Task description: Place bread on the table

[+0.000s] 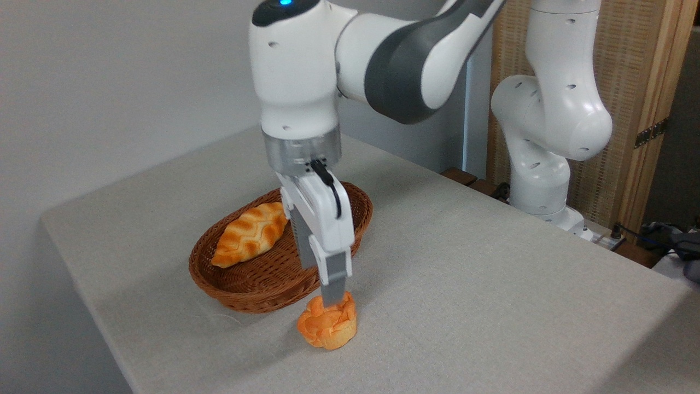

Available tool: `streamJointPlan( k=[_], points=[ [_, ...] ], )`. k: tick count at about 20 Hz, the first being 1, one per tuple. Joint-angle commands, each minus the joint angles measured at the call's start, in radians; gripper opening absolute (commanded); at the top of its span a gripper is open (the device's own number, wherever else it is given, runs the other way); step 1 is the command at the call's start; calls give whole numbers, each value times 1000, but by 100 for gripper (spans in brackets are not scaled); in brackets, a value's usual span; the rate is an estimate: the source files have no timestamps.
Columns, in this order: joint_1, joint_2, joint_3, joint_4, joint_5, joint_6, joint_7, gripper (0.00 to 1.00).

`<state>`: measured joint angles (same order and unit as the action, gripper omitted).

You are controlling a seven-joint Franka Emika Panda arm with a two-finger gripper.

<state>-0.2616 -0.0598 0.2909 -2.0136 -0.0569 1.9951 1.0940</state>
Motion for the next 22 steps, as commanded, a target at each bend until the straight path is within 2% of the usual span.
streamJointPlan(
  k=[1,2,6,12,22],
  points=[
    [-10,-26,-29,19,-1,-15,-84,100],
    [-10,-29,-30,28,-1,-19,-100,100],
    [-10,-34,-88,56,2,-27,-268,100],
    [-10,-34,-156,67,72,-27,-429,100],
    [-8,-31,-174,108,97,-65,-460,100]
  ],
)
